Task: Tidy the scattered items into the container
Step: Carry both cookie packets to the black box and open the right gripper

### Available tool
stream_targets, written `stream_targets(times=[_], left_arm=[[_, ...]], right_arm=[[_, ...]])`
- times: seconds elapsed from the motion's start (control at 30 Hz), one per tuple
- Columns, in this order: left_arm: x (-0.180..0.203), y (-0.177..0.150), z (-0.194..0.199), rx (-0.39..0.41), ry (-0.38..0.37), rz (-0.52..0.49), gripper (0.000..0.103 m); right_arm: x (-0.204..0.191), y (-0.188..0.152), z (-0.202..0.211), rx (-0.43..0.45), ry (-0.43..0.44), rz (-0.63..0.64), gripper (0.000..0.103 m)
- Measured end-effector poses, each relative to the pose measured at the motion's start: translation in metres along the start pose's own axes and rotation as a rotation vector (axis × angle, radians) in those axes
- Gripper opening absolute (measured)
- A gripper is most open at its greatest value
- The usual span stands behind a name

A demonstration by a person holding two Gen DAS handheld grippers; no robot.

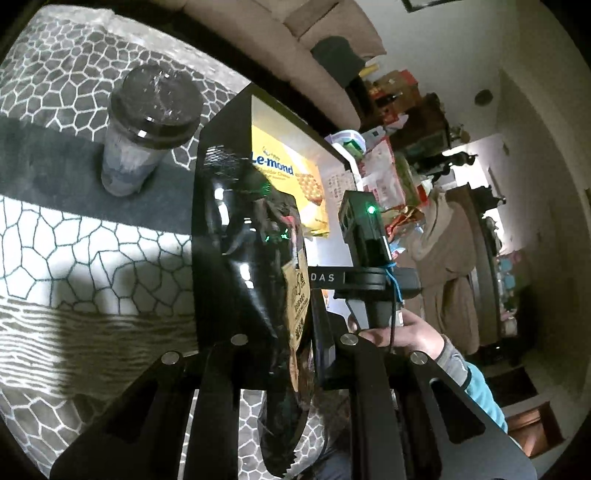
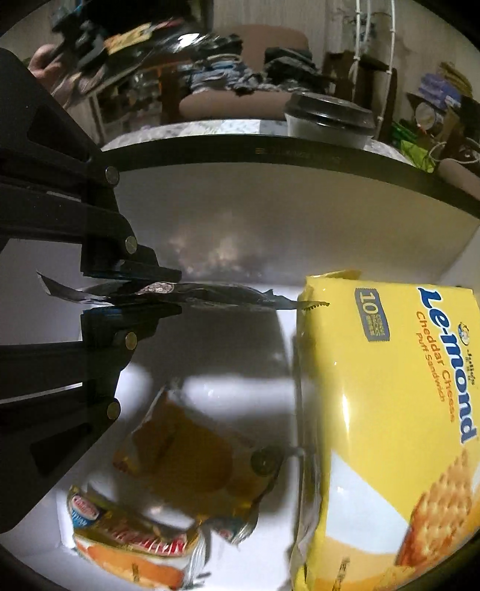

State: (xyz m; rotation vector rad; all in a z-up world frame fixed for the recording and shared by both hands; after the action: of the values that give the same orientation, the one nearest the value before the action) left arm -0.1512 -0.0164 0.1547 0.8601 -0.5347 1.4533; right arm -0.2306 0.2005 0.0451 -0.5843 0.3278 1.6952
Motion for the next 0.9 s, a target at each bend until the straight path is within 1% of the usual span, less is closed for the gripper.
stream_targets(times=[0.1, 0.17, 0.23, 0.37, 0.43, 0.53, 0.6, 0.67, 0.77, 0.8, 0.87, 0.9], left_arm=[[-0.006, -0.001, -0.005, -0.007, -0.004, 0.01, 0.014], [-0.006, -0.002, -0.007, -0.012, -0.006, 0.012, 0.014], [-0.005, -0.002, -0.009, -0.014, -0.01, 0.01, 0.014], [0.005, 0.001, -0.018, -0.036, -0.008, -0.004, 0.014], [0.011, 0.003, -0.024, -0.047, 0.003, -0.013, 0.014], [0.022, 0.008, -0.034, -0.063, 0.023, -0.028, 0.014], [0.026, 0.01, -0.036, -0.066, 0.033, -0.034, 0.014], [0.029, 0.009, -0.039, -0.073, 0.042, -0.038, 0.014], [0.034, 0.01, -0.042, -0.075, 0.063, -0.041, 0.014], [0.035, 0.011, -0.043, -0.073, 0.073, -0.045, 0.014], [0.037, 0.009, -0.042, -0.062, 0.1, -0.051, 0.014], [0.037, 0.008, -0.04, -0.055, 0.109, -0.05, 0.014]], right_arm=[[0.006, 0.002, -0.006, -0.018, -0.02, -0.017, 0.012], [0.015, 0.001, -0.006, -0.035, -0.045, -0.034, 0.02], [0.022, -0.001, -0.003, -0.032, -0.075, -0.045, 0.027], [0.041, -0.005, 0.009, -0.032, -0.132, -0.069, 0.029], [0.052, -0.007, 0.018, -0.02, -0.138, -0.084, 0.029], [0.065, -0.014, 0.041, 0.033, -0.07, -0.092, 0.029], [0.064, -0.021, 0.058, 0.074, -0.029, -0.076, 0.03], [0.06, -0.027, 0.072, 0.105, -0.016, -0.048, 0.037], [0.043, -0.033, 0.084, 0.14, 0.025, 0.007, 0.042], [0.037, -0.034, 0.083, 0.15, 0.042, 0.019, 0.043], [0.025, -0.036, 0.078, 0.146, 0.108, 0.038, 0.045], [0.008, -0.038, 0.07, 0.142, 0.124, 0.046, 0.045]])
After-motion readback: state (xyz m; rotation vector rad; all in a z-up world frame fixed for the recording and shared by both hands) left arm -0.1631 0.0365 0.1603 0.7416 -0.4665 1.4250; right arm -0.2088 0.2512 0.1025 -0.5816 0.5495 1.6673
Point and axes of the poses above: each gripper's, at about its wrist camera, not at the fingertips, and z roughly against the way its jaws point, x to its right, y to its top, the point moved 1 cm from there along -z, roughly the way its jaws point, and after that the axes turned 5 degrees about -x, right-handed, at the moved point
